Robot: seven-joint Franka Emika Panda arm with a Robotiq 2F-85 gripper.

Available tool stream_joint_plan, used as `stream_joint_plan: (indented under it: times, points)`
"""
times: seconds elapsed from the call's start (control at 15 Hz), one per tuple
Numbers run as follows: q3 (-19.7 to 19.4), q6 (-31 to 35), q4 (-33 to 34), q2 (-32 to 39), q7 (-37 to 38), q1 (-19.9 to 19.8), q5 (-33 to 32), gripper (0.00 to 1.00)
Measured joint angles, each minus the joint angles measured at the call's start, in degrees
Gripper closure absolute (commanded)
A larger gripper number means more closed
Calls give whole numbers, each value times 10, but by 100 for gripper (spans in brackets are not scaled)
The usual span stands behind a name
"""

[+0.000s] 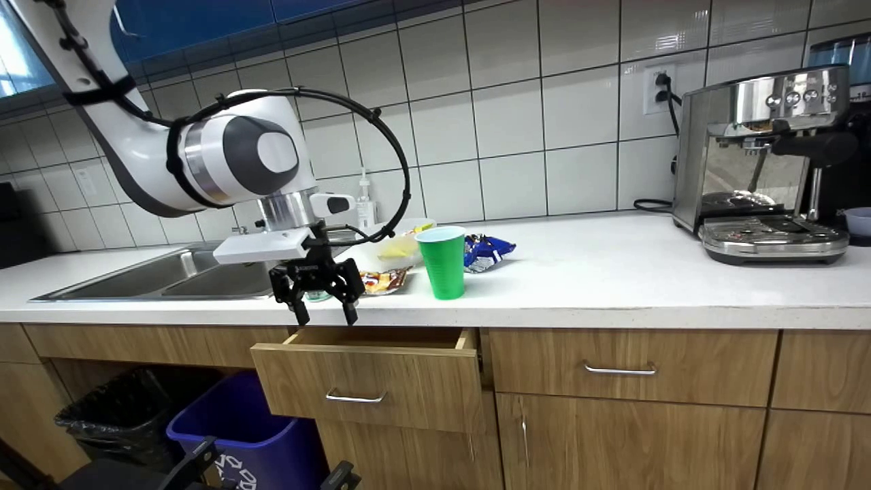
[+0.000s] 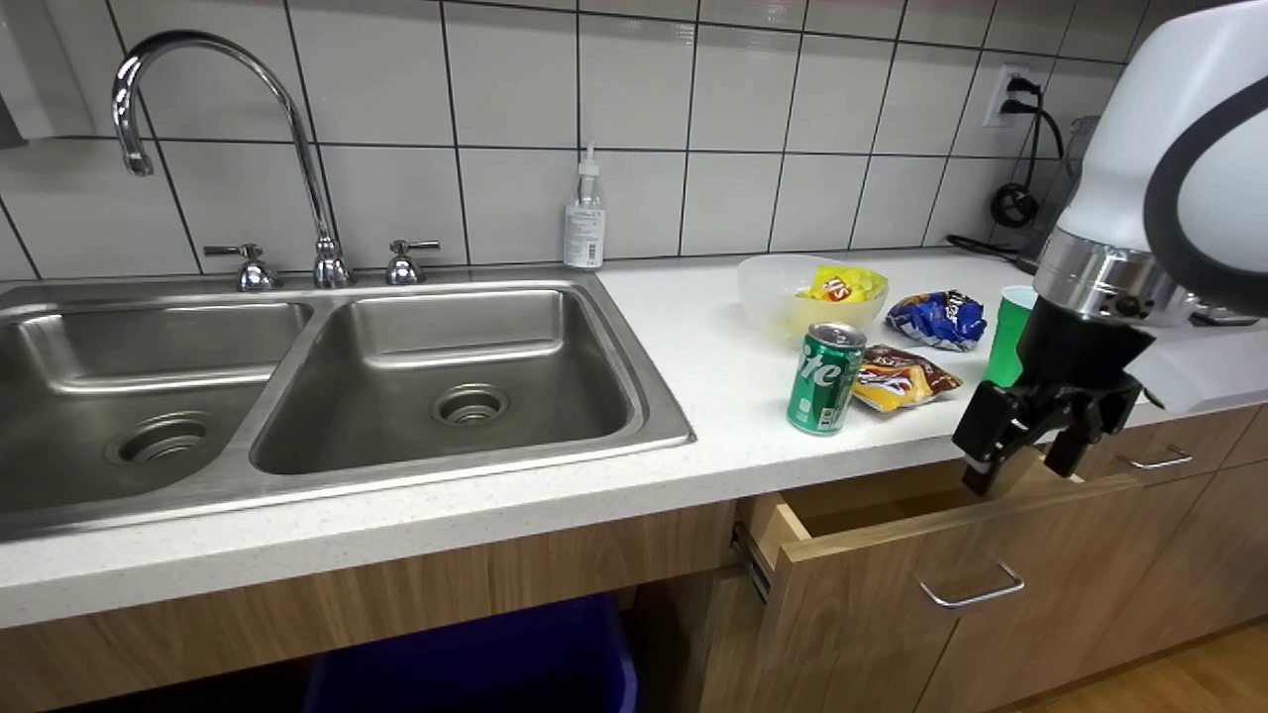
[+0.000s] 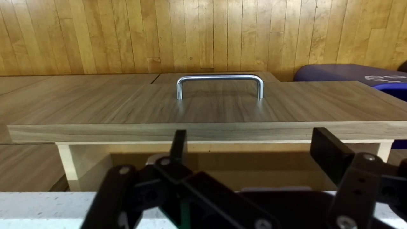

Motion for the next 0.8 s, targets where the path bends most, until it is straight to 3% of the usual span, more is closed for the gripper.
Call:
stream_joint_plan:
  times: [0.8]
  points:
    - [-16,52,58,102,-46,0,0,0]
